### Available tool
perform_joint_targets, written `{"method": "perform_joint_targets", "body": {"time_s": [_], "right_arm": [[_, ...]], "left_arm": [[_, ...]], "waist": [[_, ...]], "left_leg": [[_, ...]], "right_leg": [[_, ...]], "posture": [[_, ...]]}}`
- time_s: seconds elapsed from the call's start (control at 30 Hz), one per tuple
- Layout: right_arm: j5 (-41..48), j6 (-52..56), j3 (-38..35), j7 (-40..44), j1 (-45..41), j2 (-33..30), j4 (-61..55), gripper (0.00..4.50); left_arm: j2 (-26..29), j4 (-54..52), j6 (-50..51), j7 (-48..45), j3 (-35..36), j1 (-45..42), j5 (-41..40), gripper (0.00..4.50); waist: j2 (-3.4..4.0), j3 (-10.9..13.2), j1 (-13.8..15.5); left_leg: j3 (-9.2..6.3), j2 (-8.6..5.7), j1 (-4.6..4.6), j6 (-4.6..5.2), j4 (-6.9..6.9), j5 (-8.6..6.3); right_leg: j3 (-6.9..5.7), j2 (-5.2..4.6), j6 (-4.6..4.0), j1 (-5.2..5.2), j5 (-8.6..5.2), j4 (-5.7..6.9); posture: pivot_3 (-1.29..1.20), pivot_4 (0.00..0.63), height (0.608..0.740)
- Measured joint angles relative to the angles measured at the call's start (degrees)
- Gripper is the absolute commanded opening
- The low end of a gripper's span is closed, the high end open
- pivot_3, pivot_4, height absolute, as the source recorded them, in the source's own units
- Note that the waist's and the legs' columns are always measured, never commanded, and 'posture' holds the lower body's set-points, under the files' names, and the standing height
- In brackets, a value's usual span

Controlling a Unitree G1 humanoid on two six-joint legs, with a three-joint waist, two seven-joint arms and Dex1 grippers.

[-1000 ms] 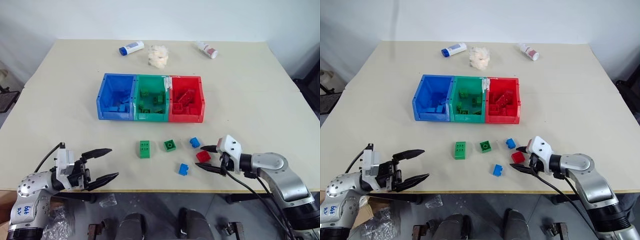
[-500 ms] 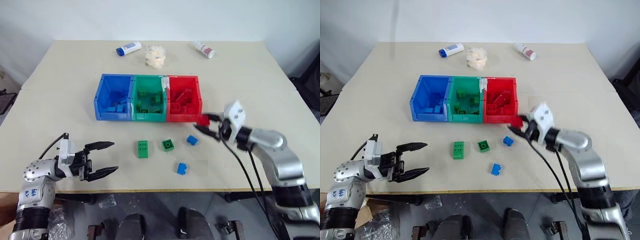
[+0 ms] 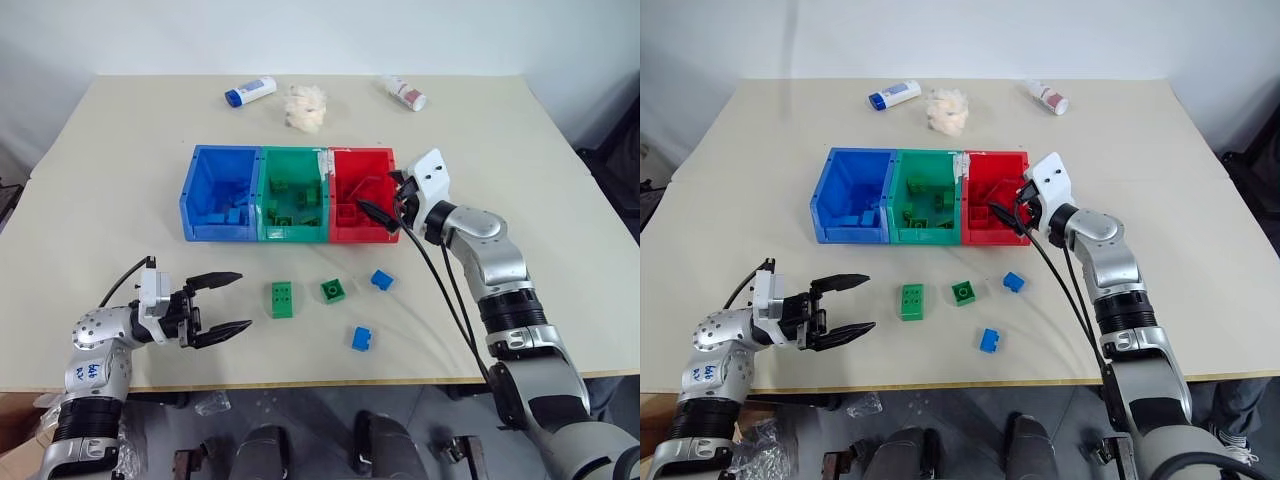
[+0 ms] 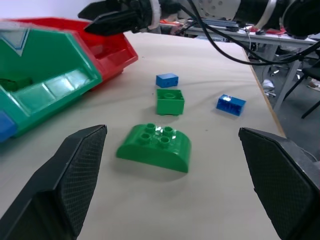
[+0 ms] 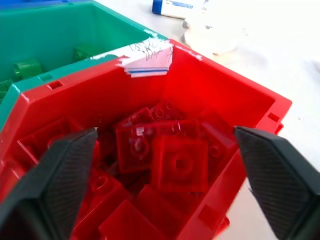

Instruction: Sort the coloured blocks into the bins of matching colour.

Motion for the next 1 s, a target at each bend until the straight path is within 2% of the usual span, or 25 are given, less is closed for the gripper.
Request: {"method": "perform_joint_targets", "body": {"time_s": [0.13, 0.27, 0.37, 0.57, 0.67, 0.77, 0.9, 1.0], "right_arm": [[5.21, 3.02, -1.25, 8.03, 12.93, -7.08, -17.46, 4.44], [9.37, 6.64, -3.65, 13.11, 24.05, -13.58, -29.10, 4.44], [13.18, 10.13, -10.39, 16.14, 37.30, -20.22, -39.13, 4.44], [15.23, 12.58, -20.17, 18.94, 52.82, -25.63, -45.83, 4.44], [15.38, 13.17, -21.43, 18.95, 54.67, -26.09, -46.88, 4.44], [15.78, 14.25, -20.16, 18.18, 52.25, -26.06, -47.65, 4.44], [15.99, 16.89, -13.64, 16.46, 46.61, -24.65, -49.91, 4.44], [15.92, 19.21, -7.77, 15.38, 43.83, -23.71, -51.28, 4.44]], "left_arm": [[0.10, 2.10, -0.31, -1.29, -0.54, -2.62, 0.29, 4.50], [0.13, 4.97, -0.76, -2.63, -0.78, -4.14, 0.69, 4.50], [-0.25, 7.66, -1.48, -4.24, -1.77, -6.98, 1.45, 4.50], [-0.30, 12.33, -2.41, -6.94, -2.36, -9.64, 2.11, 4.50], [-0.16, 13.77, -2.57, -6.97, -2.37, -10.38, 2.44, 4.50], [-0.13, 15.04, -3.06, -6.97, -2.33, -10.69, 2.60, 4.50], [-0.16, 14.41, -3.08, -6.96, -2.43, -10.17, 2.64, 4.50], [-0.20, 8.28, -2.48, -6.76, -2.23, -5.57, 2.33, 4.50]], "waist": [[0.00, 0.00, 1.19], [-0.02, -0.01, 1.33], [-0.02, -0.01, 2.00], [-0.05, -0.02, 1.59], [-0.05, -0.02, 1.44], [-0.05, -0.02, 1.56], [-0.05, -0.02, 1.67], [-0.05, -0.02, 1.66]], "left_leg": [[-0.07, -0.01, -0.09, 0.02, 0.01, -0.01], [0.01, 0.02, -0.04, 0.03, 0.10, -0.04], [-0.10, 0.05, 0.00, -0.01, 0.10, 0.00], [0.01, 0.13, 0.03, 0.01, 0.37, -0.01], [0.02, 0.15, 0.02, 0.01, 0.41, -0.01], [-0.01, 0.15, 0.01, 0.02, 0.46, -0.02], [-0.07, 0.16, -0.03, 0.01, 0.50, -0.02], [-0.05, 0.16, -0.08, 0.07, 0.60, -0.12]], "right_leg": [[-0.05, 0.01, 0.00, 0.01, 0.00, -0.09], [0.00, 0.04, 0.00, 0.02, 0.03, -0.09], [-0.05, 0.09, -0.07, 0.09, 0.06, -0.05], [0.02, 0.11, -0.16, 0.13, 0.15, -0.02], [0.04, 0.12, -0.18, 0.11, 0.16, 0.02], [0.03, 0.12, -0.19, 0.10, 0.16, 0.07], [0.01, 0.12, -0.19, 0.08, 0.16, 0.10], [0.03, 0.12, -0.18, 0.07, 0.17, 0.08]], "posture": [[0.00, 0.150, 0.740], [0.00, 0.150, 0.740], [0.00, 0.150, 0.740], [0.00, 0.150, 0.740], [0.00, 0.150, 0.740], [0.00, 0.150, 0.740], [0.00, 0.150, 0.740], [0.00, 0.150, 0.740]]}}
